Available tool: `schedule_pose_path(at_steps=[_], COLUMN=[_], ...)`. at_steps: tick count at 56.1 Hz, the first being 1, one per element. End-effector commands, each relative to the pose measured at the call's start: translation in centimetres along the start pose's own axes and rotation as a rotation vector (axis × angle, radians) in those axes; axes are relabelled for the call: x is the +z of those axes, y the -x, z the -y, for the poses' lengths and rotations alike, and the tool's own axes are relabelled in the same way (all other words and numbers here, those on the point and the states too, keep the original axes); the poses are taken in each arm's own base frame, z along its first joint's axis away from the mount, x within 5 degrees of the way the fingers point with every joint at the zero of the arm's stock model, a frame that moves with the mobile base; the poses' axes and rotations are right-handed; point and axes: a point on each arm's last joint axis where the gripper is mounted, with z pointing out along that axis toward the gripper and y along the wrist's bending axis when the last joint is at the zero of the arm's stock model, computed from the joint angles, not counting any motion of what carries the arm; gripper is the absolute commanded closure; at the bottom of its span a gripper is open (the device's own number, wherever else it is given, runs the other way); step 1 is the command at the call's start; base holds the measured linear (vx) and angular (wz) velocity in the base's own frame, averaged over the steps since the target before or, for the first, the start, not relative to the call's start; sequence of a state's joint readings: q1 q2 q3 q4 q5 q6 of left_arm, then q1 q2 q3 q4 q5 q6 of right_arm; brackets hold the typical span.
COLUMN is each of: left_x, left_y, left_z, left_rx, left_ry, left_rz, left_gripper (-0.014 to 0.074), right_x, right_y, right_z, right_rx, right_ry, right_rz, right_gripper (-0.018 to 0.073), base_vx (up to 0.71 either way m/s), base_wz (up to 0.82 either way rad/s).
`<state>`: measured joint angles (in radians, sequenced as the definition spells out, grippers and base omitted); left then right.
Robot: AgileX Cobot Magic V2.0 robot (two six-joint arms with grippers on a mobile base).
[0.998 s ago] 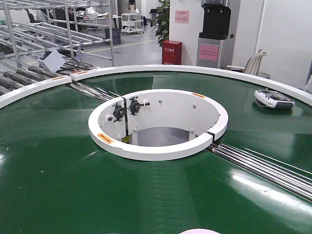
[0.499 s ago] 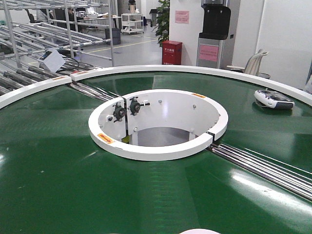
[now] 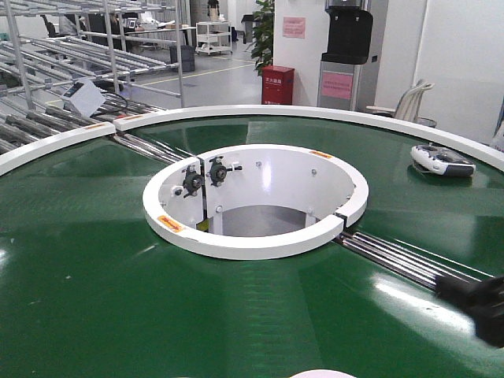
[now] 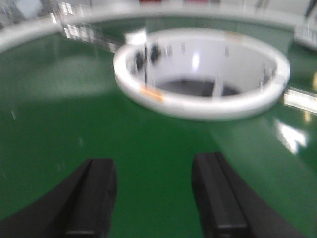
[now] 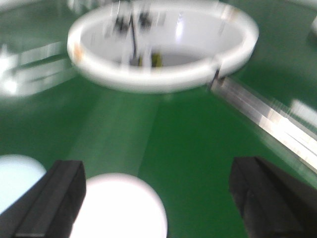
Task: Grab plate from conveyor and place on tray
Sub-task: 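Lower both grippers onto the rims of the blue and pink plates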
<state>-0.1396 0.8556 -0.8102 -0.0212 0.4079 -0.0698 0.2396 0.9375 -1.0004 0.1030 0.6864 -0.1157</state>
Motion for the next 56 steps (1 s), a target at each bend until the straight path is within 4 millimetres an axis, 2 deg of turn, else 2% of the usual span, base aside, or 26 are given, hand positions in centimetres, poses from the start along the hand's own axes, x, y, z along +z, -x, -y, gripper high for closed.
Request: schedule_pose_path(at_steps=[1, 8, 15, 21, 25, 37, 56], left_x=[1.4, 5.2, 8.9, 11.3, 12.8, 15.2, 16.1], left_y=[0.1, -2.3, -4.7, -6.5, -7.7, -10.0, -11.1], left_z=[0.8, 1.7, 2.3, 2.2, 2.1, 2.0, 3.8], left_rx=[-0.009, -0.018, -0.037, -0.033, -0.034, -0.038, 0.004], left_ry=[-0.044, -0.1, -0.14, -0.136, -0.125, -0.107, -0.144], left_rz=[-0.077, -0.302, -0.458, -0.547, -0.605, -0.682, -0.698], left_gripper=[0.0154, 0.0165, 0.0171, 0.0171, 0.0171, 0.0171, 0.0171], right_x=[2.3, 7.7, 12.9, 16.2, 17.7, 19.4, 19.5], right_y=[1.2, 0.3, -1.7, -3.5, -4.5, -5.6, -5.7], right_z=[-0.5, -1.0, -0.6, -0.5, -0.5, -0.4, 0.1], right_rx=[-0.019, 0.01, 0.058, 0.069, 0.077, 0.08, 0.045], right_ry=[0.031, 0.056, 0.036, 0.021, 0.019, 0.016, -0.028], right_rz=[-0.092, -0.29, -0.458, -0.562, -0.609, -0.651, -0.648], right_gripper=[-0.0018, 0.0027, 0.0038, 0.0038, 0.0038, 0.0038, 0.0038], base_vx=[0.0, 0.0, 0.0, 0.0, 0.0, 0.0, 0.0], base_wz=[0.0, 0.0, 0.0, 0.0, 0.0, 0.0, 0.0])
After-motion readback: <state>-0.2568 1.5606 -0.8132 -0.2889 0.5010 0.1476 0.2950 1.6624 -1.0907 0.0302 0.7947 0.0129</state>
